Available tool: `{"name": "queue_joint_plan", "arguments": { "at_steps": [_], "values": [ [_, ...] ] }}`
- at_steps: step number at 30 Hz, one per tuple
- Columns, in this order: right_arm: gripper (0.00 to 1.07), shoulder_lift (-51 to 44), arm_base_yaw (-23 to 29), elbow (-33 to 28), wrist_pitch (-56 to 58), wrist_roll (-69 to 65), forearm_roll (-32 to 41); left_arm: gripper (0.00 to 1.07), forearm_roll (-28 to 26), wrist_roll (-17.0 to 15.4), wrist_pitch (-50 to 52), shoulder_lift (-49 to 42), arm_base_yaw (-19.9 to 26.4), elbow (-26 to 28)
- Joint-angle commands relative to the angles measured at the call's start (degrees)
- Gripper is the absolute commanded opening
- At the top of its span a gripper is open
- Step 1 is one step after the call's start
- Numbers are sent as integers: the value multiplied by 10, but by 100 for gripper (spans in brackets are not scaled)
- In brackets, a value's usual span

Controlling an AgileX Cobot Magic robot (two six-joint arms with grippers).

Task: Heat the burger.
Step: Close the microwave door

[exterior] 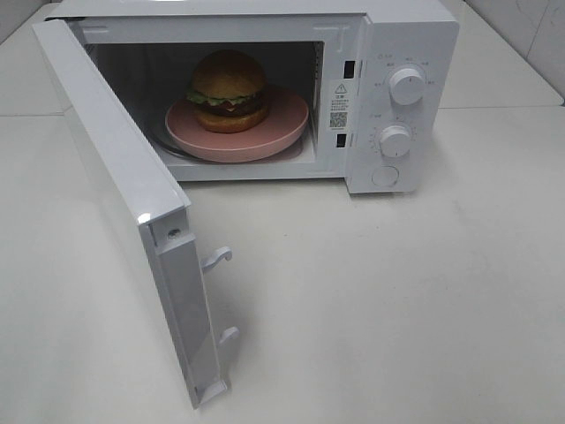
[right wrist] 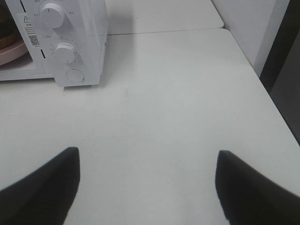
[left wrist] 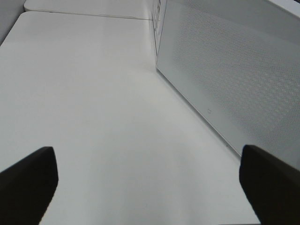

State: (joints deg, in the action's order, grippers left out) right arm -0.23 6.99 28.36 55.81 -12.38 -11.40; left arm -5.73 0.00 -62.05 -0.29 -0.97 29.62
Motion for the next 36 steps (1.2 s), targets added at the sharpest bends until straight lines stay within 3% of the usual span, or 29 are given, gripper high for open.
{"name": "queue_joint_plan", "arguments": {
  "at_steps": [1, 31, 36],
  "values": [
    [76, -15, -3, -1, -5, -7, -2, 98, -1, 0, 9, -3, -1, -1],
    [76, -15, -3, -1, -5, -7, -2, 98, 2, -3, 10, -3, -1, -1],
    [76, -15, -3, -1, -5, -7, -2, 98, -2, 0, 50, -3, -1, 20]
  ]
}}
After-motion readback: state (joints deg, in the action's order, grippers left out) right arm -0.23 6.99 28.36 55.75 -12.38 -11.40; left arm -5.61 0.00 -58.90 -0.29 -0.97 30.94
